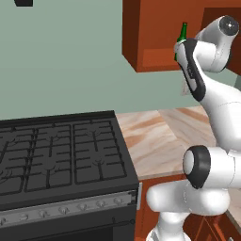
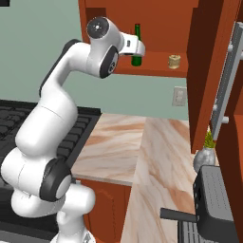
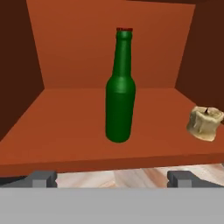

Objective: Get the candle and the beer from the cabinet and move them to the dining counter.

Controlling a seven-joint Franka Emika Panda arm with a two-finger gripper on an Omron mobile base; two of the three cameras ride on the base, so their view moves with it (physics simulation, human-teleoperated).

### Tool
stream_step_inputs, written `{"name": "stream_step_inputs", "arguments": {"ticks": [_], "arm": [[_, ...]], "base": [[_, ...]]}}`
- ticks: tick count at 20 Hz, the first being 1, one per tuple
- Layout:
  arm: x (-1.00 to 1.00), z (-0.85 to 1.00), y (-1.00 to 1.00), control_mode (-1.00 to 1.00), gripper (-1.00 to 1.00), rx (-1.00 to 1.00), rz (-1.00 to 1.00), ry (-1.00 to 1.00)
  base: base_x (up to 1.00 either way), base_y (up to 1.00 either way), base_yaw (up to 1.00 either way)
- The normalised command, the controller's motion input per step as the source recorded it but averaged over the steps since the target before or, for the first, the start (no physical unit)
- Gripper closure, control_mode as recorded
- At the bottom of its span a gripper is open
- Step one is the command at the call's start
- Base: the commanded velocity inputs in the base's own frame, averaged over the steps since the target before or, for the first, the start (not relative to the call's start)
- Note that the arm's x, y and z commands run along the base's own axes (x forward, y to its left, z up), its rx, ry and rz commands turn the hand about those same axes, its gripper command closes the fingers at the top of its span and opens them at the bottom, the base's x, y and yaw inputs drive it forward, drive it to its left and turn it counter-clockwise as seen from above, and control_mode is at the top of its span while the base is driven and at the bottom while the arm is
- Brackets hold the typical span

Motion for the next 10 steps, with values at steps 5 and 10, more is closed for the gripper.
{"name": "stream_step_inputs", "arguments": {"ticks": [5, 10], "arm": [[0.36, -0.16, 0.0, -1.0, -1.0, 0.0, 0.06, -0.01], [0.46, -0.07, -0.09, -1.0, -1.0, 0.0, 0.02, 0.0]], "base": [[0.0, 0.0, 0.0], [0.0, 0.0, 0.0]]}}
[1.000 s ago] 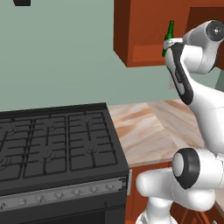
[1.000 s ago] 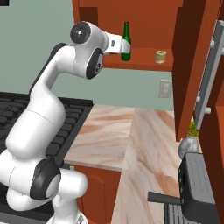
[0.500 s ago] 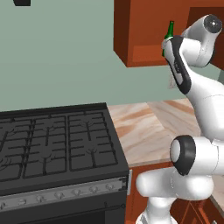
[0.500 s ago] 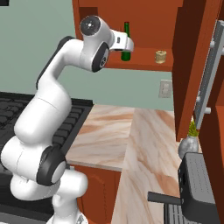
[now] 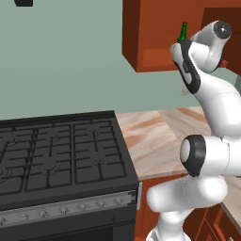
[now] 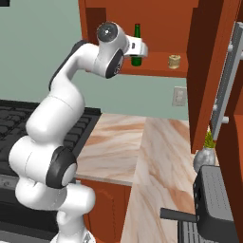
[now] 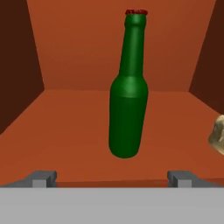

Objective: Get the candle and the beer from the cabinet and move them to the dining counter.

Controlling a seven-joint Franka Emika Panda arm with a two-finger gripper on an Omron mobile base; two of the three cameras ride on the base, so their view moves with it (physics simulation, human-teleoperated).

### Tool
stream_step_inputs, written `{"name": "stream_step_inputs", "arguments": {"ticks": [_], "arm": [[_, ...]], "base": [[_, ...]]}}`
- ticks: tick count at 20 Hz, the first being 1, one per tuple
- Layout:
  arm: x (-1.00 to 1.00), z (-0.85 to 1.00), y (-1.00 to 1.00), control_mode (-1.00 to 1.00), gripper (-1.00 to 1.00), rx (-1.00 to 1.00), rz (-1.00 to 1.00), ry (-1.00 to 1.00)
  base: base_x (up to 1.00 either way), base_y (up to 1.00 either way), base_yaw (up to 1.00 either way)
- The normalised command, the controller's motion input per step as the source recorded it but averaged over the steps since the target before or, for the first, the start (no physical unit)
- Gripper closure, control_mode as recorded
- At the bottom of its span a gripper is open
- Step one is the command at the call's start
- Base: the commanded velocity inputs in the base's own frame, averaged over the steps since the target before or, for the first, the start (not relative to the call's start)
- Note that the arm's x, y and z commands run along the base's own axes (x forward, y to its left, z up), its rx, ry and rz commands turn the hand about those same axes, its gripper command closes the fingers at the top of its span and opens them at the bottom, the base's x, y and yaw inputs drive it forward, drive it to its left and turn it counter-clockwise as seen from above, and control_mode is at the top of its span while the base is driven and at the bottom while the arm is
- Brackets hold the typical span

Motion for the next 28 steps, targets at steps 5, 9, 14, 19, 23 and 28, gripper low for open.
{"name": "stream_step_inputs", "arguments": {"ticks": [5, 9, 14, 19, 23, 28], "arm": [[0.42, 0.14, -0.13, -1.0, -1.0, 0.0, 0.0, 0.13], [0.35, 0.01, -0.09, -1.0, -1.0, 0.0, 0.0, 0.05], [0.32, -0.02, -0.02, -1.0, -1.0, 0.0, 0.0, 0.0], [0.28, -0.11, -0.08, -1.0, -1.0, 0.0, 0.0, 0.0], [0.26, -0.17, -0.12, -1.0, -1.0, 0.0, 0.0, 0.0], [0.23, -0.08, -0.15, -1.0, -1.0, 0.0, 0.0, 0.0]], "base": [[0.0, 0.0, 0.0], [0.0, 0.0, 0.0], [0.0, 0.0, 0.0], [0.0, 0.0, 0.0], [0.0, 0.0, 0.0], [0.0, 0.0, 0.0]]}}
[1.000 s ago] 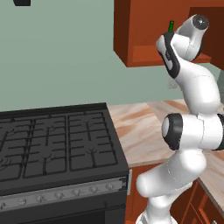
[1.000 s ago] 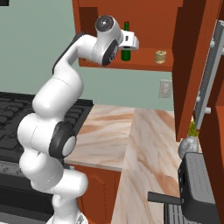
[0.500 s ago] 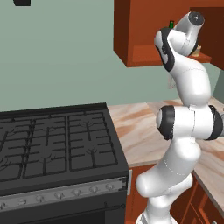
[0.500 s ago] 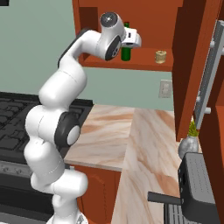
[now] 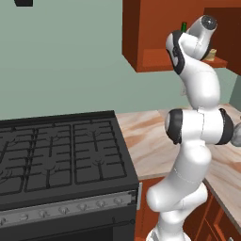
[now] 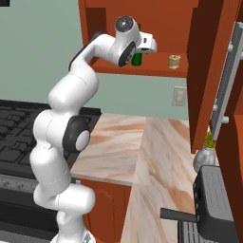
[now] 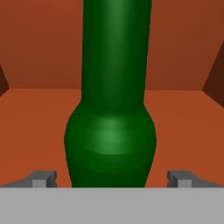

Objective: Get the candle and the beer from the cabinet and move them to the dining counter.

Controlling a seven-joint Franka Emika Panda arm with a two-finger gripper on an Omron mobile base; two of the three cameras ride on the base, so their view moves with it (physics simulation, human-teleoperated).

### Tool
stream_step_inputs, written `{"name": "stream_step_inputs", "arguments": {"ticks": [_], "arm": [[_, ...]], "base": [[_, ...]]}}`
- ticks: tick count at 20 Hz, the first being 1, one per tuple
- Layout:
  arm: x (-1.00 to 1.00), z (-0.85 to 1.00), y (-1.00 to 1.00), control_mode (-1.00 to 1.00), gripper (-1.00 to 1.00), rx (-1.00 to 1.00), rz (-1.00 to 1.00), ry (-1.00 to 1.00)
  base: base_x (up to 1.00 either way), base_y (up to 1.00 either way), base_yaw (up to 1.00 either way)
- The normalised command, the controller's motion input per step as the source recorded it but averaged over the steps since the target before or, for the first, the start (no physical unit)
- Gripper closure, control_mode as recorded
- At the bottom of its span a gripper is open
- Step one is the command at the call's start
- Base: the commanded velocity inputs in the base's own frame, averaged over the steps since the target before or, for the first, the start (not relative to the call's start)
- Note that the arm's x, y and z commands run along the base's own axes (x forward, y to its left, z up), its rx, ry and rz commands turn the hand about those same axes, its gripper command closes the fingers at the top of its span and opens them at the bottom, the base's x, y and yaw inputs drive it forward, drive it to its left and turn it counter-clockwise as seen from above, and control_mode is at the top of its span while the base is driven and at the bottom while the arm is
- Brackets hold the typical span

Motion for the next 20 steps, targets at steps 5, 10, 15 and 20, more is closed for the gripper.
{"name": "stream_step_inputs", "arguments": {"ticks": [5, 10, 15, 20], "arm": [[0.2, -0.04, -0.13, -1.0, -1.0, 0.0, 0.0, 0.0], [0.12, -0.07, -0.02, -1.0, 1.0, 0.0, 0.0, 0.0], [0.01, 0.0, 0.02, -1.0, 1.0, 0.02, 0.0, 0.0], [-0.13, 0.03, 0.06, -1.0, 1.0, 0.04, 0.0, -0.01]], "base": [[0.0, 0.0, 0.0], [0.0, 0.0, 0.0], [0.0, 0.0, 0.0], [0.0, 0.0, 0.0]]}}
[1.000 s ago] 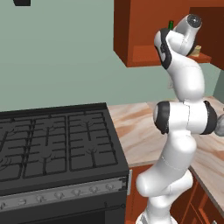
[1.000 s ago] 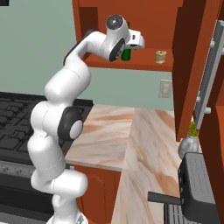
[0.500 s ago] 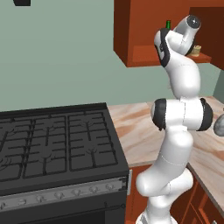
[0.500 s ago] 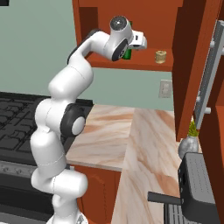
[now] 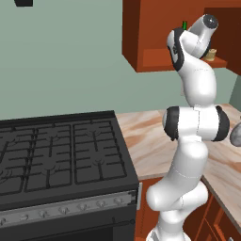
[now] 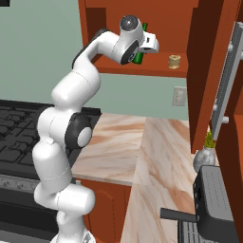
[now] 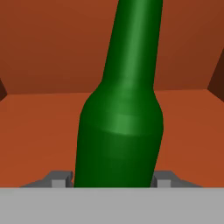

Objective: Get the candle and the beer from the cabinet and move them to the dining counter.

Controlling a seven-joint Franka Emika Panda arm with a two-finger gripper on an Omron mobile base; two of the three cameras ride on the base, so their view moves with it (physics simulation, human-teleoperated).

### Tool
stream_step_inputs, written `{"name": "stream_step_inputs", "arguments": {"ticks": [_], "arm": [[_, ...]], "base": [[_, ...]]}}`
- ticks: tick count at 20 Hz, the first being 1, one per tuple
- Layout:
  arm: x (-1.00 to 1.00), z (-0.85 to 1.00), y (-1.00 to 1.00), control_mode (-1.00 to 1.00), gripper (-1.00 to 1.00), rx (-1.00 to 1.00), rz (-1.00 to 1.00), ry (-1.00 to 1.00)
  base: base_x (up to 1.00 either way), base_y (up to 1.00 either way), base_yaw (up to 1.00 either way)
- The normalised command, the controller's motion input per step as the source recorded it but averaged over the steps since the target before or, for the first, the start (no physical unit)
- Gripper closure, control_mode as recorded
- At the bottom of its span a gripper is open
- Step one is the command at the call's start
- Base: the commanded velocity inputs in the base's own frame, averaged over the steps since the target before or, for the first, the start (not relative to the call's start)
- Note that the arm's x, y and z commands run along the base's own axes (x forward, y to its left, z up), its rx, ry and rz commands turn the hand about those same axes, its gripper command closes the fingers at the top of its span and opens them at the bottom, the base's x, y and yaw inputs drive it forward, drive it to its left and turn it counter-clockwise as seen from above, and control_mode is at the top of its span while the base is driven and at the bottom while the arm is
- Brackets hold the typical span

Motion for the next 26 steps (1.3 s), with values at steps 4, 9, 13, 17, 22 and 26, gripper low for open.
{"name": "stream_step_inputs", "arguments": {"ticks": [4, 9, 13, 17, 22, 26], "arm": [[-0.45, 0.02, 0.1, -1.0, 1.0, 0.06, 0.0, 0.0], [-0.69, -0.06, 0.19, -1.0, 1.0, 0.01, 0.0, -0.04], [-0.74, 0.01, 0.22, -1.0, 1.0, 0.0, 0.0, -0.2], [-0.82, 0.05, 0.24, -1.0, 1.0, 0.0, -0.01, -0.27], [-0.7, 0.04, 0.31, -1.0, 1.0, -0.06, -0.13, -0.2], [-0.56, 0.1, 0.35, -1.0, 1.0, -0.11, -0.1, -0.02]], "base": [[0.0, 0.0, 0.0], [0.0, 0.0, 0.0], [0.0, 0.0, 0.0], [0.0, 0.0, 0.0], [0.0, 0.0, 0.0], [0.0, 0.0, 0.0]]}}
